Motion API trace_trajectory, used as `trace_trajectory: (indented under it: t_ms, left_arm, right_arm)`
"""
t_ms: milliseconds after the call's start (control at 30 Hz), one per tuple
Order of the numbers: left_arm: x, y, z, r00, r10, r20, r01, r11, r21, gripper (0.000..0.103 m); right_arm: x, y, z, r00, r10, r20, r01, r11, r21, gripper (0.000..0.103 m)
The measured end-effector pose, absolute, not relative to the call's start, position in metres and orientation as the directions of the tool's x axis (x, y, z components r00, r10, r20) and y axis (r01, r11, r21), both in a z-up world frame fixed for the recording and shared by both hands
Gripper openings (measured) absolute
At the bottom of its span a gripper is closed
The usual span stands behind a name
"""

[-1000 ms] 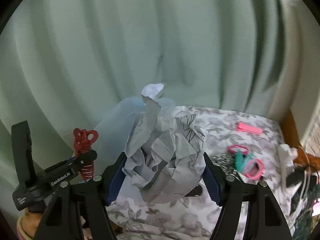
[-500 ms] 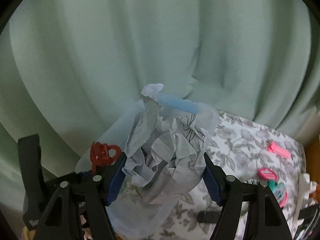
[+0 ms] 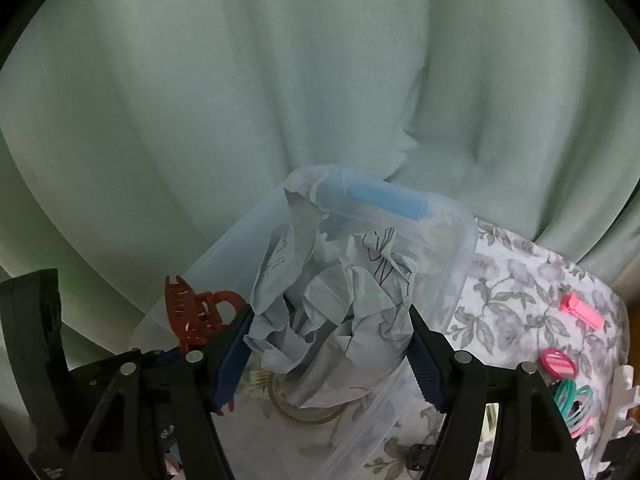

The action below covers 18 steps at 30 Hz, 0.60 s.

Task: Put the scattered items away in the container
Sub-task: 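Carry red clip and crumpled paper over the clear box while releasing both inside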

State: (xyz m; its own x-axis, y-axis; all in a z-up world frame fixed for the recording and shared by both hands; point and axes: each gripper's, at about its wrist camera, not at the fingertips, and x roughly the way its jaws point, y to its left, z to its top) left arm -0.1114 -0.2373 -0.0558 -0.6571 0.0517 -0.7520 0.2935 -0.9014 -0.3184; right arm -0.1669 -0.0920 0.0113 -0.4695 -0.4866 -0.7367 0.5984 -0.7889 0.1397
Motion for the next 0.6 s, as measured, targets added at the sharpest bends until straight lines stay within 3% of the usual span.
trace_trajectory:
  t_ms: [300,367,433,600]
  left_arm:
    - [-0.105,-0.234,-0.053,-0.648,0.057,-0.76,0.293,-0.902,-0.317,0.021]
    - [-0.107,-0.233,-0.054,-0.645,0.06,-0.762,0.291,-0.903,-0.317,0.025]
    - [-0.105,-0.232,-0.052,-0.649,0.059,-0.758,0.289,-0.903,-0.317,0.037]
    - [-0.097,-0.229,-0.04,-0.661,0.04,-0.749,0.284,-0.911,-0.299,0.047]
  right_arm:
    - [-0.168,-0.094,0.015,-0.483,-0.517,-0.707,0.61,-0.778,0.151,0.078]
    - [-0.168,-0.095,0.016,-0.489,-0.518,-0.702,0.615,-0.775,0.144,0.079]
    - [-0.17,-0.095,0.016,-0.488,-0.523,-0.699,0.616,-0.774,0.148,0.08]
    - [-0.168,-0.091,0.02,-0.49,-0.537,-0.687,0.618,-0.77,0.16,0.081]
